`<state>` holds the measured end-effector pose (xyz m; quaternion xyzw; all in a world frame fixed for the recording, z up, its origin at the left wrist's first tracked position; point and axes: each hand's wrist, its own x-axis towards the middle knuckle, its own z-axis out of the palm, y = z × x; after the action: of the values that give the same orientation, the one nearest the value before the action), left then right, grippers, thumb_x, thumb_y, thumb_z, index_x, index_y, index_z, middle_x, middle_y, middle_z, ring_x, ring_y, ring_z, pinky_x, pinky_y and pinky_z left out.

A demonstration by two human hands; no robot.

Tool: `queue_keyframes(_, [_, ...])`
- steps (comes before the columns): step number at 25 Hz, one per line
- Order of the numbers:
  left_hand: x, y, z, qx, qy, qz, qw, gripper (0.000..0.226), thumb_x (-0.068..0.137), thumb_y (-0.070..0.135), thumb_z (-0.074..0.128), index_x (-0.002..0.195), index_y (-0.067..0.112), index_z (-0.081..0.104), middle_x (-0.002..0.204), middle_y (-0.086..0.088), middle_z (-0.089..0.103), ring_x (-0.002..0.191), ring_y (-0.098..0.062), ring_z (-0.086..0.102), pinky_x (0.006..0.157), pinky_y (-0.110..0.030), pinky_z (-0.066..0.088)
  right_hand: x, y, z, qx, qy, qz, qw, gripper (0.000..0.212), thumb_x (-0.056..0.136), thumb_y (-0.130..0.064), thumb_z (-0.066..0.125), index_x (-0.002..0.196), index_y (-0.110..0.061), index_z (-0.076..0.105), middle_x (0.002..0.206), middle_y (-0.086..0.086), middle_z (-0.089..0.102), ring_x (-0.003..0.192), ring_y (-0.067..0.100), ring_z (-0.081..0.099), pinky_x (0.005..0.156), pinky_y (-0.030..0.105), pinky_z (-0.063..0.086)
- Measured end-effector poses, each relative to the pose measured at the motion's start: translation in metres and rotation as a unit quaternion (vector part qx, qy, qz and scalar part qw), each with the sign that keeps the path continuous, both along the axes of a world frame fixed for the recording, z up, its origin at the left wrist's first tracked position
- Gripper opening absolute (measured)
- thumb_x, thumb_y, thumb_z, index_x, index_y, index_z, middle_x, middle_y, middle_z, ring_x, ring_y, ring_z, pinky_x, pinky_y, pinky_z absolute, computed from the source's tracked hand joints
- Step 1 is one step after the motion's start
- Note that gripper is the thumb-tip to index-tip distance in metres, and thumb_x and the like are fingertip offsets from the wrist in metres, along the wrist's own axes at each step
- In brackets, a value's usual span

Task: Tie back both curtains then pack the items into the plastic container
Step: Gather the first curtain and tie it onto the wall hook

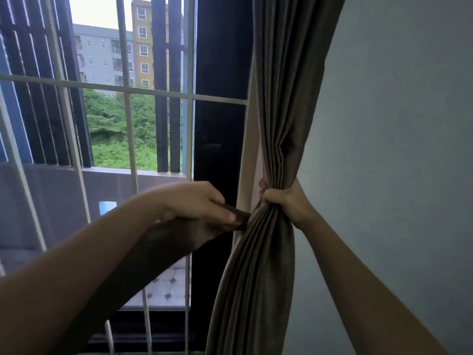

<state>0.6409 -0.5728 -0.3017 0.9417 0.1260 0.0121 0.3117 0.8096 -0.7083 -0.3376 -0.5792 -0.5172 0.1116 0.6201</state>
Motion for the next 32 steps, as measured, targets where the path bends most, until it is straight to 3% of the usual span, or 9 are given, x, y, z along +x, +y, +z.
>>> queue_keyframes(3, [-0.016,-0.023,-0.018,-0.068,-0.051,0.008,0.996,0.031,0.088,0.036,0.06,0.064,0.018,0.059,0.058,0.003,0.054,0.053,-0.006,0.052,0.056,-0.022,0.041,-0.017,0.008,0.001,0.01,-0.031,-0.042,0.999,0.019,0.057,-0.003,0.062,0.071,0.006,0.052,0.07,0.016,0.053,0.064,0.025,0.055,0.063,0.037,0.05])
queue_keyframes(7, [-0.027,-0.046,-0.043,-0.241,-0.135,0.032,0.961,0.022,0.09,0.031,0.058,0.078,0.016,0.07,0.081,-0.007,0.071,0.079,-0.02,0.068,0.079,-0.032,0.052,-0.037,0.001,0.007,-0.006,-0.039,-0.076,0.996,0.02,0.061,-0.003,0.063,0.08,-0.002,0.056,0.074,0.004,0.058,0.067,0.011,0.06,0.063,0.023,0.051])
queue_keyframes(13, [-0.019,-0.086,-0.07,-0.367,-0.206,0.089,0.903,0.03,0.09,0.03,0.058,0.102,0.003,0.067,0.104,-0.023,0.068,0.097,-0.036,0.066,0.095,-0.048,0.05,-0.051,-0.004,0.025,-0.204,-0.03,-0.202,0.957,0.093,0.04,-0.05,0.075,0.121,-0.016,0.047,0.103,0.001,0.063,0.094,0.02,0.065,0.078,0.038,0.057])
queue_keyframes(17, [-0.016,-0.108,-0.075,-0.367,-0.229,0.083,0.898,0.024,0.09,0.035,0.055,0.105,0.02,0.066,0.102,-0.008,0.07,0.094,-0.021,0.068,0.092,-0.043,0.053,-0.065,-0.018,0.041,-0.223,-0.048,-0.199,0.953,0.049,0.066,-0.04,0.073,0.108,-0.022,0.056,0.096,-0.002,0.063,0.089,0.016,0.061,0.072,0.031,0.052])
queue_keyframes(22, [-0.008,-0.129,-0.08,-0.295,-0.26,0.146,0.908,0.027,0.089,0.045,0.051,0.099,0.024,0.065,0.127,-0.006,0.055,0.109,-0.017,0.058,0.095,-0.031,0.05,-0.069,-0.026,0.04,-0.223,-0.051,-0.22,0.948,0.037,0.075,-0.038,0.066,0.106,-0.027,0.05,0.097,-0.002,0.06,0.091,0.019,0.06,0.072,0.032,0.052])
queue_keyframes(24, [-0.01,-0.142,-0.08,-0.238,-0.321,0.212,0.892,0.028,0.092,0.039,0.052,0.098,0.015,0.066,0.125,0.001,0.047,0.093,-0.004,0.055,0.073,-0.002,0.045,-0.068,-0.027,0.043,-0.236,-0.047,-0.206,0.948,0.03,0.078,-0.036,0.063,0.103,-0.028,0.05,0.097,-0.001,0.061,0.088,0.018,0.061,0.068,0.032,0.053])
queue_keyframes(25, [-0.012,-0.147,-0.08,-0.219,-0.332,0.225,0.889,0.027,0.092,0.036,0.054,0.097,0.013,0.066,0.117,0.001,0.05,0.081,-0.002,0.054,0.059,0.001,0.042,-0.068,-0.028,0.045,-0.24,-0.047,-0.204,0.948,0.025,0.079,-0.035,0.062,0.099,-0.029,0.049,0.096,0.0,0.061,0.086,0.018,0.061,0.067,0.032,0.054])
queue_keyframes(27, [-0.011,-0.149,-0.082,-0.219,-0.32,0.207,0.898,0.016,0.089,0.031,0.06,0.095,0.017,0.064,0.099,0.002,0.059,0.071,-0.003,0.057,0.049,-0.006,0.041,-0.066,-0.027,0.046,-0.249,-0.045,-0.212,0.944,0.023,0.078,-0.035,0.061,0.097,-0.03,0.049,0.096,0.001,0.062,0.085,0.02,0.062,0.069,0.036,0.057])
queue_keyframes(32, [-0.038,-0.101,-0.077,-0.175,-0.202,0.211,0.94,0.006,0.081,0.017,0.067,0.084,0.017,0.062,0.082,0.001,0.061,0.074,-0.013,0.059,0.063,-0.025,0.05,-0.063,-0.023,0.043,-0.233,-0.028,-0.253,0.939,0.033,0.07,-0.037,0.063,0.1,-0.032,0.049,0.094,0.0,0.062,0.092,0.025,0.062,0.082,0.043,0.056])
